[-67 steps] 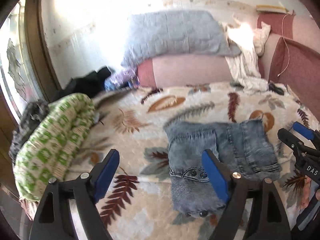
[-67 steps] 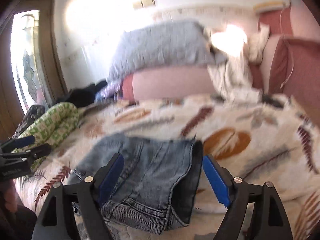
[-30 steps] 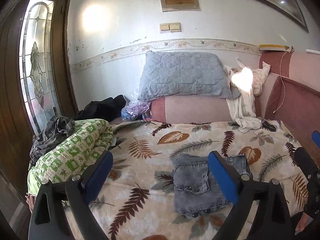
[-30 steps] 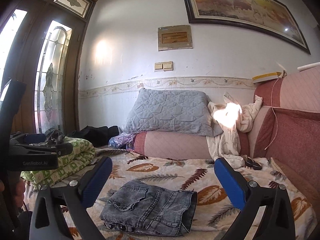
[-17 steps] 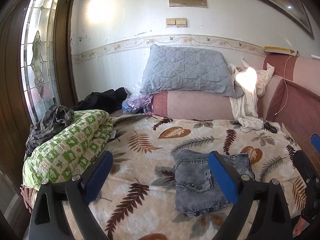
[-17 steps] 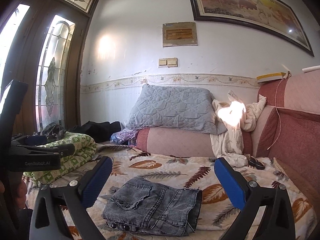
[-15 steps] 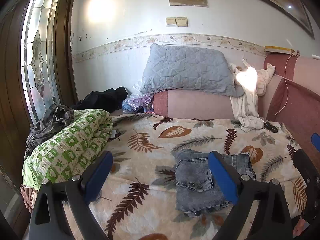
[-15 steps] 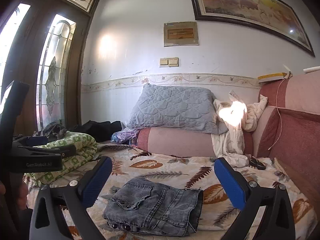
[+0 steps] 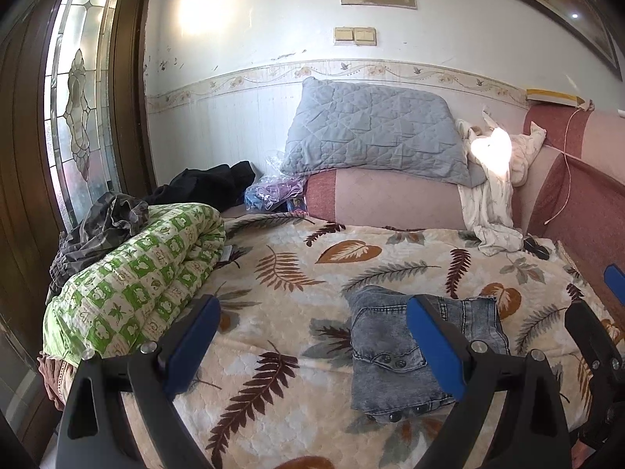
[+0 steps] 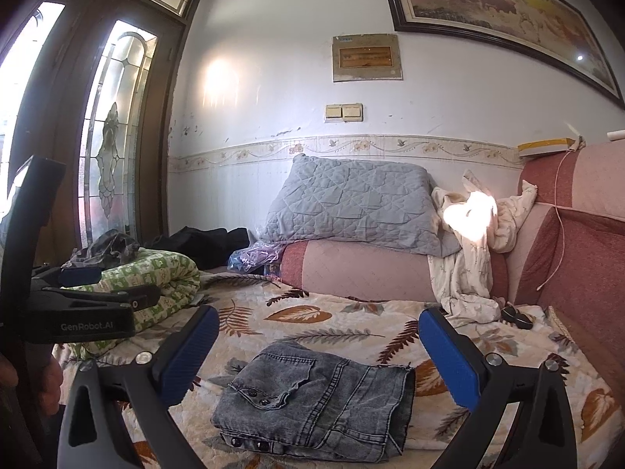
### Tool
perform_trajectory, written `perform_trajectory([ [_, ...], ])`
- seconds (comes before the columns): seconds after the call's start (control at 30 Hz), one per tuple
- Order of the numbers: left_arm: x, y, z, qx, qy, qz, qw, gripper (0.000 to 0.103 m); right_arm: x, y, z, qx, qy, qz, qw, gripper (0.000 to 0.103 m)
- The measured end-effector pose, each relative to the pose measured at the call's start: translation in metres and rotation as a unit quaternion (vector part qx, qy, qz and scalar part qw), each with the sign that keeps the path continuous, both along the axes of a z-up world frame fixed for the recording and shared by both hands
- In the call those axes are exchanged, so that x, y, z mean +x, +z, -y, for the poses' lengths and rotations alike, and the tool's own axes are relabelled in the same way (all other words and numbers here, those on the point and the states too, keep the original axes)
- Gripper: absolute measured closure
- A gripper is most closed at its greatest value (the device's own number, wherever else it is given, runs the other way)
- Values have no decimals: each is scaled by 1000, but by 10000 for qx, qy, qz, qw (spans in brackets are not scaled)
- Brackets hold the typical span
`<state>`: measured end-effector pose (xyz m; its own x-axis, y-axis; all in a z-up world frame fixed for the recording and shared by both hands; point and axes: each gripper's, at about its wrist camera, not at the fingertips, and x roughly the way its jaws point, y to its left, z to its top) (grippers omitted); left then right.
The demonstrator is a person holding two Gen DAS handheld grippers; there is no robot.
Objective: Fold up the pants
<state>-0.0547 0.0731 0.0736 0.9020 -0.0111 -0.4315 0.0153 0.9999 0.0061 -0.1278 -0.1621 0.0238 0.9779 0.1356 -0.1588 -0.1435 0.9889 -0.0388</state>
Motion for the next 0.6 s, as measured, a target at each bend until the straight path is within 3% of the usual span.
perform_trajectory([
  [0.27, 4, -5, -1, 26, -71, -65, 10000, 7, 6, -5, -7, -66, 111, -92, 9999, 0],
  [0.6, 8, -12, -9, -215, -193, -20, 9996, 7, 16, -13, -14, -98, 171, -194, 9996, 0],
])
